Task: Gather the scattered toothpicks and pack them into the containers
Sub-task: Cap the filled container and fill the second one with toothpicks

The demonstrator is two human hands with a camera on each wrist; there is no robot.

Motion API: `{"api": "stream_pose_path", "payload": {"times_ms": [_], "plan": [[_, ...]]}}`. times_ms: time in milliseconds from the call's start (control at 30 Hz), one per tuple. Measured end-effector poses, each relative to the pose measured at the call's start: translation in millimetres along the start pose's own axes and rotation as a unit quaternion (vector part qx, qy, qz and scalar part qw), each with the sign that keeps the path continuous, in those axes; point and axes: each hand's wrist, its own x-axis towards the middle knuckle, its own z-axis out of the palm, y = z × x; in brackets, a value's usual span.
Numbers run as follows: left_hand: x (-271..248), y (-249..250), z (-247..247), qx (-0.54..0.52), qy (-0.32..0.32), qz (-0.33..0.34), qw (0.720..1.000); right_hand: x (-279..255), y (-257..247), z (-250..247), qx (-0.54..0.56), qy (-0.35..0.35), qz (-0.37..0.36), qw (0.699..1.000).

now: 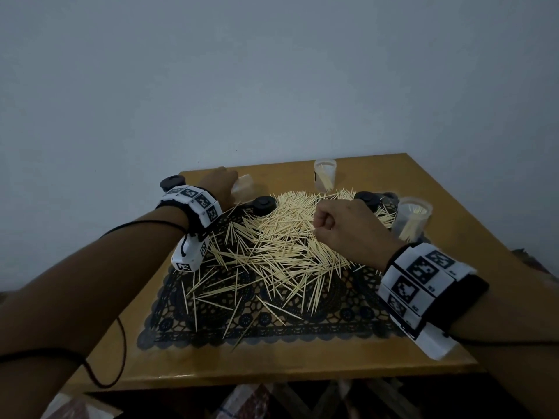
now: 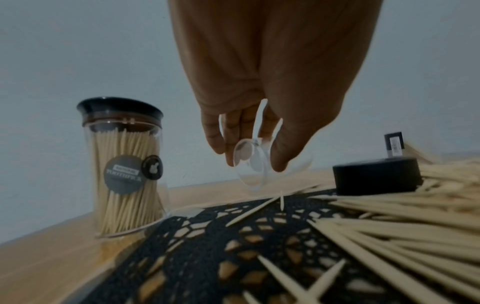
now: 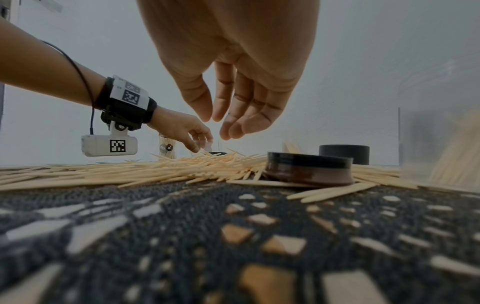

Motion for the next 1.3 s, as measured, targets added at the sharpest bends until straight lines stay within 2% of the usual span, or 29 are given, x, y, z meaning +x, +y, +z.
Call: {"api": "stream_pose_path", "payload": {"times_ms": [133,267,333,433,533,633,733,833,933,1033,1133,1233,1300], "plan": [[-12,2,-10,-0.113,0.069,-0.037,0.991,0,0,-1,0.018,0.012,0.005,1.0],[-44,17,-28,-0.255,0.116,0.004,0.96,-2,-8,-4,0.105,0.063,-0.01,0.992],[-67,33,-38,-0.338,0.108,0.033,0.934,-4,-14,-6,0.118,0.075,-0.021,0.99],[-99,61,-51,-0.435,0.06,0.081,0.895,-7,-20,-10,0.137,0.073,-0.027,0.987],[-115,85,-54,-0.46,0.04,0.132,0.877,-10,-26,-12,0.188,0.066,-0.048,0.979],[-122,101,-49,-0.494,0.038,0.153,0.855,-12,-27,-12,0.226,0.072,-0.066,0.969],[-126,104,-44,-0.482,0.05,0.144,0.862,-11,-26,-11,0.214,0.087,-0.06,0.971],[-132,93,-41,-0.434,0.043,0.118,0.892,-9,-21,-9,0.154,0.073,-0.054,0.984],[-146,63,-40,-0.411,0.016,0.086,0.907,-7,-13,-6,0.077,0.023,-0.028,0.996],[-165,19,-33,-0.357,-0.001,0.059,0.932,-4,-7,-5,0.039,0.015,0.002,0.999],[-181,-19,-9,-0.262,-0.08,0.0,0.962,-3,-5,-4,0.028,0.015,0.009,0.999],[-190,-38,19,-0.206,-0.171,-0.042,0.963,-2,-5,-4,0.021,0.01,0.015,1.0],[-193,-32,29,-0.157,-0.216,-0.069,0.961,-2,-5,-4,0.021,0.005,0.017,1.0]]}}
